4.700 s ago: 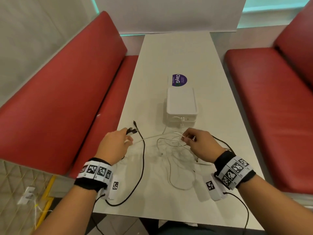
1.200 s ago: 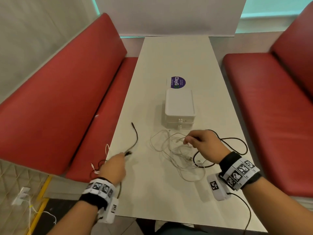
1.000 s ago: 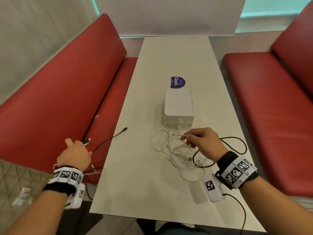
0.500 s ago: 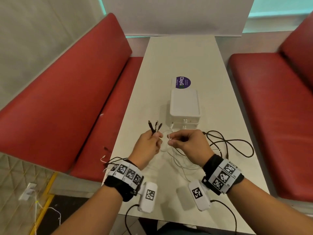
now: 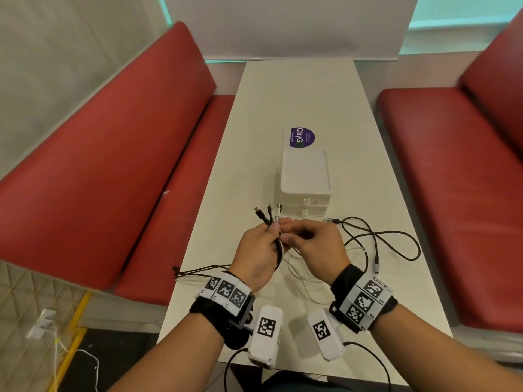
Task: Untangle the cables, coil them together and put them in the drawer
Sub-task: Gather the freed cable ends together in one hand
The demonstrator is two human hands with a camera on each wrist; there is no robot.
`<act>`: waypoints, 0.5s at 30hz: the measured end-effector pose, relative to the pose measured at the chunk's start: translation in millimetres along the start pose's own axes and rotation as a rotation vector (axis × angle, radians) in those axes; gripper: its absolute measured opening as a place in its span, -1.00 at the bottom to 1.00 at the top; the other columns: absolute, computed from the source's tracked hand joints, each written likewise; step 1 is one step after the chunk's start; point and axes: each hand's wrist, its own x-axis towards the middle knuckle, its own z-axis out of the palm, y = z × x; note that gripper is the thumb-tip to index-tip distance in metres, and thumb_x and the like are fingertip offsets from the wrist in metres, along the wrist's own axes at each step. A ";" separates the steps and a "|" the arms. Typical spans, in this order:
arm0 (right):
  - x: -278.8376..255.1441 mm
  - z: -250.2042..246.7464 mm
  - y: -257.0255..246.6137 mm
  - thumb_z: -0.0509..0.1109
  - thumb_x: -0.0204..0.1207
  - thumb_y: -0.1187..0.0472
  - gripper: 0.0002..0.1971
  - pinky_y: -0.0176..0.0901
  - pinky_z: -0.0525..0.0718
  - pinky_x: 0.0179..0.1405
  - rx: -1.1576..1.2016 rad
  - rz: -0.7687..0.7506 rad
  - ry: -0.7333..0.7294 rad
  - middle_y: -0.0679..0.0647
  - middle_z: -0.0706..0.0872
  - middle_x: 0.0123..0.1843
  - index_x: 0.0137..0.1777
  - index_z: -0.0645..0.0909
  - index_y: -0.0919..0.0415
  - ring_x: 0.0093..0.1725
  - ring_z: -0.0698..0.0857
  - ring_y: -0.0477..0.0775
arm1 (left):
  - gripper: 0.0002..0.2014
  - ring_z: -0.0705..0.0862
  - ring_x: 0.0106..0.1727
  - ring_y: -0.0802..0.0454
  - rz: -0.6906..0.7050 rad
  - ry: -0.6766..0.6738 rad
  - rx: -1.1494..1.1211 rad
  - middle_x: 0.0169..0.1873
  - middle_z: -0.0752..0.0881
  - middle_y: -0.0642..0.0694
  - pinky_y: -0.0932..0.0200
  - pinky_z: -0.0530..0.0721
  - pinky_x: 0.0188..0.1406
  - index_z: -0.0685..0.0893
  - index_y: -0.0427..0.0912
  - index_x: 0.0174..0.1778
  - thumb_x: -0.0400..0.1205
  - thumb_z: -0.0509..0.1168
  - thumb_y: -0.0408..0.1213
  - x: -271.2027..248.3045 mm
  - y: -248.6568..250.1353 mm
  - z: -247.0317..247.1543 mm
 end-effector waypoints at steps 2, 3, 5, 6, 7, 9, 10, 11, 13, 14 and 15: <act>-0.1 -1.6 -2.5 0.58 0.46 0.47 -0.84 0.06 0.78 0.28 0.019 0.013 -0.017 0.01 0.91 0.00 -0.02 0.87 0.27 0.08 0.87 0.00 | -0.70 0.79 0.24 -0.22 0.001 -0.017 0.016 0.18 0.79 -0.42 0.00 0.76 0.28 0.65 -0.48 0.27 0.86 0.06 -0.39 -1.4 1.7 -0.5; -1.0 -2.5 -4.4 0.59 0.46 0.46 -0.85 0.07 0.80 0.25 0.015 0.021 -0.024 0.00 0.91 -0.01 -0.03 0.87 0.27 0.05 0.87 0.00 | -0.70 0.81 0.20 -0.20 0.003 -0.013 0.036 0.14 0.80 -0.40 0.04 0.78 0.21 0.67 -0.46 0.22 0.86 0.06 -0.38 -1.3 2.0 -0.5; -3.6 -2.6 -8.9 0.65 0.42 0.41 -0.86 0.14 0.85 0.09 -0.029 0.011 -0.021 -0.01 0.91 -0.06 -0.05 0.85 0.26 -0.08 0.89 0.09 | -0.70 0.84 0.06 -0.14 0.031 0.023 0.109 0.02 0.83 -0.35 0.07 0.79 0.07 0.67 -0.39 0.08 0.87 0.05 -0.36 -1.5 3.0 -0.2; -4.5 -2.1 -11.9 0.68 0.39 0.37 -0.84 0.19 0.87 -0.01 -0.045 0.002 -0.002 0.01 0.90 -0.11 -0.05 0.80 0.26 -0.15 0.88 0.19 | -0.70 0.85 0.02 -0.14 0.061 0.052 0.158 -0.03 0.83 -0.34 0.04 0.78 0.07 0.65 -0.36 0.02 0.87 0.04 -0.35 -0.4 3.1 -0.9; -4.5 -2.8 -14.6 0.68 0.40 0.36 -0.80 0.25 0.87 -0.11 -0.039 -0.002 0.027 0.04 0.87 -0.16 -0.05 0.73 0.30 -0.21 0.86 0.27 | -0.70 0.85 0.01 -0.17 0.094 0.079 0.198 -0.07 0.84 -0.34 -0.03 0.77 0.12 0.62 -0.33 -0.01 0.88 0.02 -0.33 1.2 3.2 -1.9; -0.4 -8.1 -19.6 0.58 0.51 0.38 -0.84 0.38 0.84 -0.18 0.006 0.005 0.064 0.12 0.78 -0.24 -0.05 0.63 0.35 -0.33 0.83 0.27 | -0.72 0.84 -0.10 -0.21 0.133 0.116 0.228 -0.27 0.80 -0.25 -0.15 0.77 0.15 0.57 -0.31 0.00 0.88 0.00 -0.32 2.5 5.2 -2.9; 2.4 -12.4 -21.2 0.53 0.55 0.40 -0.90 0.43 0.82 -0.17 0.000 0.006 0.054 0.18 0.73 -0.24 -0.06 0.64 0.36 -0.36 0.80 0.25 | -0.72 0.79 -0.25 -0.15 0.147 0.120 0.226 -0.41 0.70 -0.16 -0.15 0.79 0.08 0.56 -0.30 0.00 0.89 0.00 -0.31 2.6 6.3 -3.4; 4.6 -17.0 -21.4 0.50 0.56 0.41 -0.94 0.44 0.81 -0.12 -0.036 -0.005 0.016 0.22 0.71 -0.23 -0.05 0.66 0.35 -0.34 0.78 0.25 | -0.73 0.68 -0.41 -0.05 0.163 0.118 0.218 -0.50 0.57 -0.09 -0.11 0.78 -0.03 0.54 -0.29 -0.01 0.89 -0.01 -0.30 2.6 7.9 -4.2; 5.6 -21.9 -18.8 0.49 0.52 0.44 -0.85 0.29 0.82 0.01 -0.135 -0.037 -0.108 0.24 0.76 -0.13 0.02 0.68 0.22 -0.17 0.78 0.28 | -0.73 0.40 -0.56 0.08 0.192 0.100 0.219 -0.55 0.38 0.00 -0.01 0.69 -0.21 0.52 -0.25 -0.02 0.89 -0.02 -0.28 0.6 13.2 -4.1; 4.2 -21.9 -16.4 0.49 0.50 0.43 -0.76 0.19 0.81 0.04 -0.186 -0.044 -0.185 0.18 0.78 -0.07 0.08 0.65 0.15 -0.08 0.78 0.25 | -0.73 0.32 -0.56 0.11 0.206 0.084 0.220 -0.55 0.34 0.03 0.03 0.66 -0.25 0.52 -0.24 -0.02 0.89 -0.02 -0.28 -0.7 16.6 -3.7; 2.0 -20.8 -12.5 0.50 0.50 0.40 -0.72 0.10 0.79 0.03 -0.240 -0.044 -0.260 0.12 0.79 -0.04 0.12 0.62 0.08 -0.05 0.77 0.21 | -0.74 0.28 -0.56 0.12 0.219 0.067 0.215 -0.55 0.32 0.04 0.06 0.68 -0.27 0.52 -0.23 -0.01 0.89 -0.03 -0.27 -1.7 20.4 -3.2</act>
